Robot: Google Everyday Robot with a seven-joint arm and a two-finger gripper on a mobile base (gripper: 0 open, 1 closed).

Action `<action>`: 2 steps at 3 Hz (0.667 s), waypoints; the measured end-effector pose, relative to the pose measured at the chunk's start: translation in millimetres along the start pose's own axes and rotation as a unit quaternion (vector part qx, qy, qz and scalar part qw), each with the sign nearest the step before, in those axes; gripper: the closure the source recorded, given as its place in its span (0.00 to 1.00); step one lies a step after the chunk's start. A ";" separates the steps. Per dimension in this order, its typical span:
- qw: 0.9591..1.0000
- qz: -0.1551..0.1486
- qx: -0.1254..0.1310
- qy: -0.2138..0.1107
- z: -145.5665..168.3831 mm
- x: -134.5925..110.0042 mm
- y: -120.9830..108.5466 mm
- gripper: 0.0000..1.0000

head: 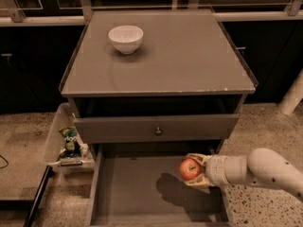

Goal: Pick apple from middle drawer and place on counter

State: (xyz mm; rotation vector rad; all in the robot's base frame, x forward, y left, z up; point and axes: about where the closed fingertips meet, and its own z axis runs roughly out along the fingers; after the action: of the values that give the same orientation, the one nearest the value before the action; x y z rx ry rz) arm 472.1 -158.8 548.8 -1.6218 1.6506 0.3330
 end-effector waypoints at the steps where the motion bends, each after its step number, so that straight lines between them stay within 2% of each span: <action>1: 1.000 0.000 0.000 0.000 -0.2 -0.1 0.0 1.00; 2: 1.000 -0.023 0.013 0.002 -26.8 -18.3 -5.1 1.00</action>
Offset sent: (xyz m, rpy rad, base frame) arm -0.0158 -0.0168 0.0793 -0.0438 -0.1243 0.0218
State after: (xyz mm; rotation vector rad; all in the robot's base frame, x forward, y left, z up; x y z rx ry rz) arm 465.6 -164.2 580.5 -1.6396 1.6112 0.2835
